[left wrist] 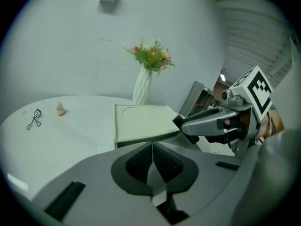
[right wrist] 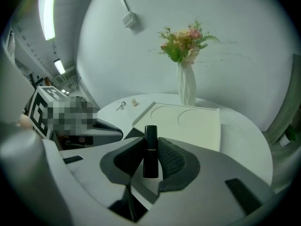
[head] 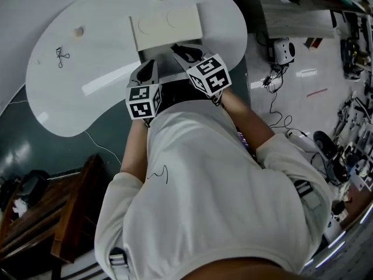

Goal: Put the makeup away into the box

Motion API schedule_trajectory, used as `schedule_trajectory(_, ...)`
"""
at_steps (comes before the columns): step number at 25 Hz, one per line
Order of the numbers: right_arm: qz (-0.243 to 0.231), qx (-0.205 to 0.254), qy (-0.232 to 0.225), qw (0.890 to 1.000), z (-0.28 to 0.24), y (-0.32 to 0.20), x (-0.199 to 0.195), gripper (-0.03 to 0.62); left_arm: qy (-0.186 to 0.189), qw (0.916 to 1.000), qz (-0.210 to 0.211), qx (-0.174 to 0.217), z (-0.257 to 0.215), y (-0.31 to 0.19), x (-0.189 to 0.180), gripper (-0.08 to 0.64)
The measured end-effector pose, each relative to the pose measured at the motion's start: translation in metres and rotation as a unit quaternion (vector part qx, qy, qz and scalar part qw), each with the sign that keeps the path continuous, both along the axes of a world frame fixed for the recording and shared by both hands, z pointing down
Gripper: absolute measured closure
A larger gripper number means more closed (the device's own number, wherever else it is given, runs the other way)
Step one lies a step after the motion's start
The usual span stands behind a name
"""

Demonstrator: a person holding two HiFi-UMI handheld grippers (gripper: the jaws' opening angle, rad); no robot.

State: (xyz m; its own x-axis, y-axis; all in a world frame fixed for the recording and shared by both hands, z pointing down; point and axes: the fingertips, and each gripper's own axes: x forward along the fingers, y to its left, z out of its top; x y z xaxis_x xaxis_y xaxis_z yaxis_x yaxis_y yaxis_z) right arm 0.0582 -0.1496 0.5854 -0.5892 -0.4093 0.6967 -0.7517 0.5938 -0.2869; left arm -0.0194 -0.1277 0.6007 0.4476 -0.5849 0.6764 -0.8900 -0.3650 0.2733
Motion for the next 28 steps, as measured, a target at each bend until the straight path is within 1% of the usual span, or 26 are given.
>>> schedule_trajectory(4,-0.076,-0.017,-0.002,0.997,0.009,0.000,-0.030,0.500,-0.006,0.9976,-0.069,-0.008,0.003,0.010,-0.029,0.538)
schedule_trajectory(6,-0.118,-0.023,0.006,0.993,0.016,0.002,-0.045,0.500,-0.009,0.9945,-0.104,-0.014,0.007,0.019,-0.045,0.538)
schedule_trajectory(8,-0.166,-0.028,0.027,0.985,0.025,0.007,-0.057,0.500,-0.011,0.9906,-0.135,-0.019,0.010,0.027,-0.060,0.538)
schedule_trajectory(10,-0.224,-0.028,0.057,0.973,0.034,0.015,-0.070,0.500,-0.011,0.9857,-0.166,-0.023,0.013,0.035,-0.075,0.538)
schedule_trajectory(13,-0.316,-0.028,0.095,0.944,0.051,0.030,-0.087,0.500,-0.009,0.9747,-0.222,-0.029,0.018,0.049,-0.096,0.538)
schedule_trajectory(15,-0.356,-0.026,0.113,0.927,0.063,0.039,-0.096,0.500,-0.007,0.9681,-0.248,-0.031,0.022,0.060,-0.108,0.538)
schedule_trajectory(19,-0.399,-0.022,0.146,0.905,0.077,0.054,-0.105,0.500,-0.004,0.9590,-0.281,-0.035,0.027,0.084,-0.124,0.538)
schedule_trajectory(24,-0.427,-0.023,0.182,0.885,0.094,0.060,-0.101,0.500,-0.002,0.9514,-0.305,-0.042,0.032,0.104,-0.130,0.538)
schedule_trajectory(26,-0.433,-0.023,0.188,0.881,0.097,0.060,-0.100,0.499,-0.001,0.9504,-0.308,-0.042,0.031,0.106,-0.130,0.538)
schedule_trajectory(28,-0.431,-0.026,0.190,0.882,0.099,0.061,-0.101,0.499,0.001,0.9513,-0.305,-0.042,0.030,0.106,-0.130,0.538)
